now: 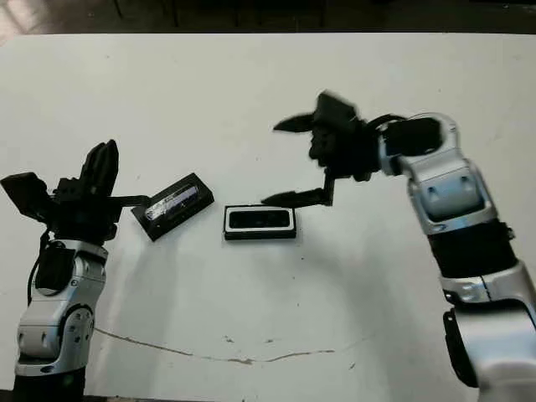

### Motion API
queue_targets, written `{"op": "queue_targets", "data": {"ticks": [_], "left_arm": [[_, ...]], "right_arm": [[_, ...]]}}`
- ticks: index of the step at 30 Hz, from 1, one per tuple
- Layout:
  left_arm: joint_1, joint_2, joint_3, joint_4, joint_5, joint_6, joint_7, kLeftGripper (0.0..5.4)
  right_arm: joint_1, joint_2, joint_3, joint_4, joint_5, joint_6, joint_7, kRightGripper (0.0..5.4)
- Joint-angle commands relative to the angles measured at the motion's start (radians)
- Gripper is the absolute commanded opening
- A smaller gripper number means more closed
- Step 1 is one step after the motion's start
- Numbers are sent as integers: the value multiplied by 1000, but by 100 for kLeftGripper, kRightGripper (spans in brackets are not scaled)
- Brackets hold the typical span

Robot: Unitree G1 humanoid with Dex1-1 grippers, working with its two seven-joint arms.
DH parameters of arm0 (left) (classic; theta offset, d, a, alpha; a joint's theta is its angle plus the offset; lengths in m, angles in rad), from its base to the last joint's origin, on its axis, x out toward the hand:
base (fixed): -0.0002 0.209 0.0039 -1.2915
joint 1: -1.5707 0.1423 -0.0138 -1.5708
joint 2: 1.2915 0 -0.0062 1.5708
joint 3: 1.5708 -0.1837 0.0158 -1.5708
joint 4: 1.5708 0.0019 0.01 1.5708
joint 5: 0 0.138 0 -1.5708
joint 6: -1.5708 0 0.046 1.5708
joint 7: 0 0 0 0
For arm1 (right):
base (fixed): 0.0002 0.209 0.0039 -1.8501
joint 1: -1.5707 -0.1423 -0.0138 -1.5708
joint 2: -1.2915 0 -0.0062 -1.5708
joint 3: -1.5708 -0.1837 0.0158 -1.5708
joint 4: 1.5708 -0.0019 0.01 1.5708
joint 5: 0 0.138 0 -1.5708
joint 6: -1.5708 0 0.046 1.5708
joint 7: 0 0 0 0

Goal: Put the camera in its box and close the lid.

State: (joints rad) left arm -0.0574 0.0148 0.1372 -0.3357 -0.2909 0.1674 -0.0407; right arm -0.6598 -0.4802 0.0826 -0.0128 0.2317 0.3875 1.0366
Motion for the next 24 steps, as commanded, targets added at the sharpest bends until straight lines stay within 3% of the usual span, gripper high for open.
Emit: {"op": "queue_targets", "data": {"ticks": [1,5,9,12,17,21,24], "left_arm": [[12,16,13,14,1,6,-7,0],[10,60,38,9,18,4,-21,0],[15,222,38,2,96,-10,-130,0],[13,366,44,1,94,4,-276,23],[-32,540,59,27,-16,112,-501,131],[-80,626,21,86,-50,184,-636,226],[-130,672,-18,172,-102,172,-816,299]], "right_arm": [[145,84,-107,-125,8,55,-253,516],[257,123,-147,-196,-7,41,-418,433],[343,98,-154,-193,16,-39,-395,343],[390,96,-161,-207,42,-45,-392,275],[425,98,-163,-221,61,-22,-423,163],[429,94,-155,-216,62,-22,-431,72],[425,94,-155,-201,68,-31,-427,3]]}}
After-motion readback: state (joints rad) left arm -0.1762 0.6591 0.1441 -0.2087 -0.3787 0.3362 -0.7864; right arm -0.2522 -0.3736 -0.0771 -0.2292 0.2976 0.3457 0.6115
